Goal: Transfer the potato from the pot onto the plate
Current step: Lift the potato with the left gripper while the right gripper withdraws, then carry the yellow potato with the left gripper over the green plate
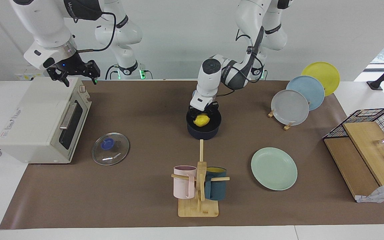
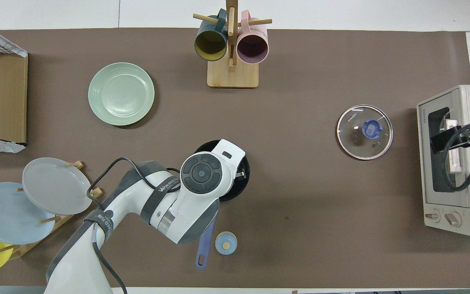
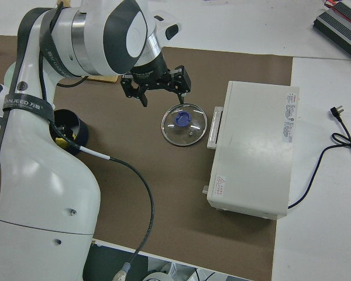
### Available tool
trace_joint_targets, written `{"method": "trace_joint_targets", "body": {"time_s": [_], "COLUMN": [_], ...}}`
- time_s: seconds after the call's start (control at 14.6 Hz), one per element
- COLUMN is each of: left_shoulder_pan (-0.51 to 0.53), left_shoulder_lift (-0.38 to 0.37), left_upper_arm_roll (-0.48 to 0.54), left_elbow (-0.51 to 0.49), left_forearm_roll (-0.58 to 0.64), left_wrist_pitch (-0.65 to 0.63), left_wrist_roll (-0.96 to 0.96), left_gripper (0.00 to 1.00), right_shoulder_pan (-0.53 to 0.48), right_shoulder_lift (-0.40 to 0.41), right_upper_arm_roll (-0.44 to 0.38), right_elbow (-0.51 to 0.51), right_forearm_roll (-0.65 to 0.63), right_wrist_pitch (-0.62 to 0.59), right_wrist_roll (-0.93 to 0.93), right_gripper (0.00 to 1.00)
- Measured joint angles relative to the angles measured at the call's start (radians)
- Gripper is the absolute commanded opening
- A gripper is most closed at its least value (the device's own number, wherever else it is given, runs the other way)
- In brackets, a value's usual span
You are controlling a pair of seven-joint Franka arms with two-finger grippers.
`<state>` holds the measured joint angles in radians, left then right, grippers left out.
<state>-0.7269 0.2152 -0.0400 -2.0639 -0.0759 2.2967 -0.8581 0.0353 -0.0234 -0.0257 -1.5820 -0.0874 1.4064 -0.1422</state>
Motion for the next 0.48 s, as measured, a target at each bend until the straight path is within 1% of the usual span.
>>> {"method": "trace_joint_targets", "body": {"time_s": [0.27,0.48], "left_shoulder_pan": [0.0,0.001], "left_shoulder_lift": [-0.002,-0.016], "left_upper_arm_roll": [0.008,0.014], "left_elbow": [0.021,0.094], "left_forearm_roll": [0.0,0.0], "left_wrist_pitch": [-0.015,-0.108], "left_wrist_roll": [0.0,0.004], "left_gripper": [0.0,0.0], "right_shoulder_pan": [-0.004,-0.004], "right_shoulder_lift": [-0.013,-0.014], "right_upper_arm_roll": [-0.018,-0.019], "right_elbow": [-0.018,-0.018], "right_forearm_roll": [0.002,0.005], "right_wrist_pitch": [0.031,0.032], "right_wrist_roll": [0.001,0.001], "right_gripper": [1.0,1.0]}}
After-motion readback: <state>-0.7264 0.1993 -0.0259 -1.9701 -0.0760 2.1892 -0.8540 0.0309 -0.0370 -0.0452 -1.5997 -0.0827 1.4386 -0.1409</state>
